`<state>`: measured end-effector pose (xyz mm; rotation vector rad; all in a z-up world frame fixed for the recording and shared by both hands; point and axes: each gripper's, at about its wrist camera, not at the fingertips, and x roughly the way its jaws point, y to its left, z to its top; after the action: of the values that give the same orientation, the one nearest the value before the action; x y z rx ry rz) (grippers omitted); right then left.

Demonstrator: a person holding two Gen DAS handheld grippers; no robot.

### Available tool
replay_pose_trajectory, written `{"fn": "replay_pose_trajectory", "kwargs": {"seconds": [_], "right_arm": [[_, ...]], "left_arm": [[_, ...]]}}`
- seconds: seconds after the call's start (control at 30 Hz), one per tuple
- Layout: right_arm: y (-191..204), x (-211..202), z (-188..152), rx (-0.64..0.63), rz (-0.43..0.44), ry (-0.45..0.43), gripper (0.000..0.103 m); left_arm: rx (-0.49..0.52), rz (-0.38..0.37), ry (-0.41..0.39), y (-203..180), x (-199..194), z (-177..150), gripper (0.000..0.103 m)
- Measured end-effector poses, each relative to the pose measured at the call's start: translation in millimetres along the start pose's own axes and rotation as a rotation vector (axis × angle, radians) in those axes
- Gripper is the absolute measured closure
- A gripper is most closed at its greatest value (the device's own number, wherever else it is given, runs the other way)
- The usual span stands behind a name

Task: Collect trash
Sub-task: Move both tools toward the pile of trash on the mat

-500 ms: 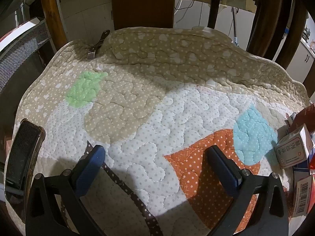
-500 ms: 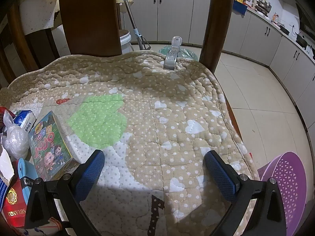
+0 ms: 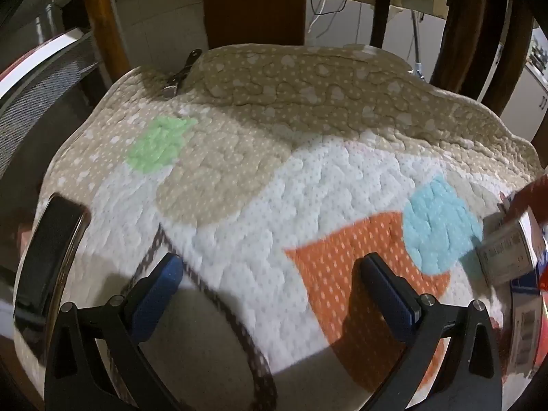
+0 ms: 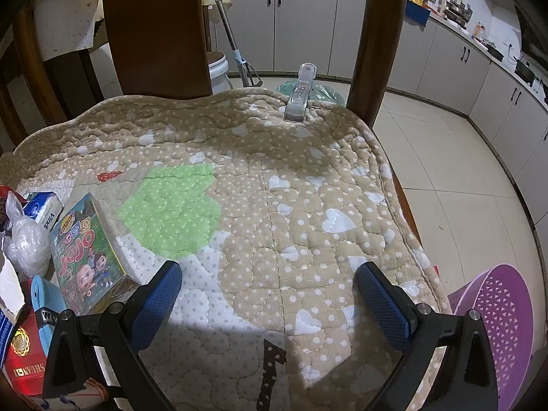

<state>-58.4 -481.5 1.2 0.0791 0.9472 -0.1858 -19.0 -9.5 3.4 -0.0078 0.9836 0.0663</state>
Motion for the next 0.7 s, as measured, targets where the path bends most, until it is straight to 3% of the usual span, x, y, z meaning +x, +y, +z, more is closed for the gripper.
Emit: {"fn": "replay_pose_trajectory", "kwargs": {"seconds": [0.23, 0.5, 0.7], "right_arm": [[0, 0, 0, 0.0, 0.0, 0.0, 0.0], [0, 0, 0, 0.0, 0.0, 0.0, 0.0], [0, 0, 0, 0.0, 0.0, 0.0, 0.0]], "left_arm": [[-0.034, 0.011, -0.018, -6, -23, -31, 0.0], [-0.05, -0.008, 0.004, -1, -18, -25, 0.0], [0.004, 0.129, -0.004, -22, -25, -25, 0.0]]}}
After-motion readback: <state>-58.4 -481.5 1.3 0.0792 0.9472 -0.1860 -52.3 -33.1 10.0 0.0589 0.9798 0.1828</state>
